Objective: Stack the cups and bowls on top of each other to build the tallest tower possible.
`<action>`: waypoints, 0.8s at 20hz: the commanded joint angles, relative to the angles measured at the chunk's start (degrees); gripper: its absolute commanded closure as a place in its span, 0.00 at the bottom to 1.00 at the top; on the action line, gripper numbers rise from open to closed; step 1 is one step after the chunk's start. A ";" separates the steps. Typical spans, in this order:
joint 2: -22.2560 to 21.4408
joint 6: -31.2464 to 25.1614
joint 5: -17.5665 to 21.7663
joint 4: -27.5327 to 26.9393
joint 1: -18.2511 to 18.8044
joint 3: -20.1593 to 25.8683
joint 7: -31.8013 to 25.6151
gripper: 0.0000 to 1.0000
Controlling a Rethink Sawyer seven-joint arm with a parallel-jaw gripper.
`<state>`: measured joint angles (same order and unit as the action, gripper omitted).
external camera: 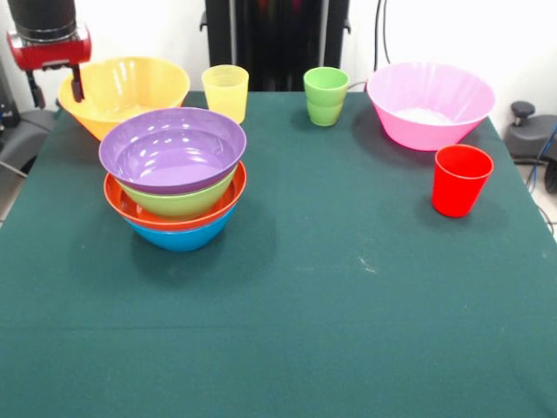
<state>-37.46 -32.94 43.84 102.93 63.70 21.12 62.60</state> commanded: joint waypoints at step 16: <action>23.47 15.60 7.72 -7.36 -0.11 -4.52 2.53 0.00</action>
<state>-26.80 -23.21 45.70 101.93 64.17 16.60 62.60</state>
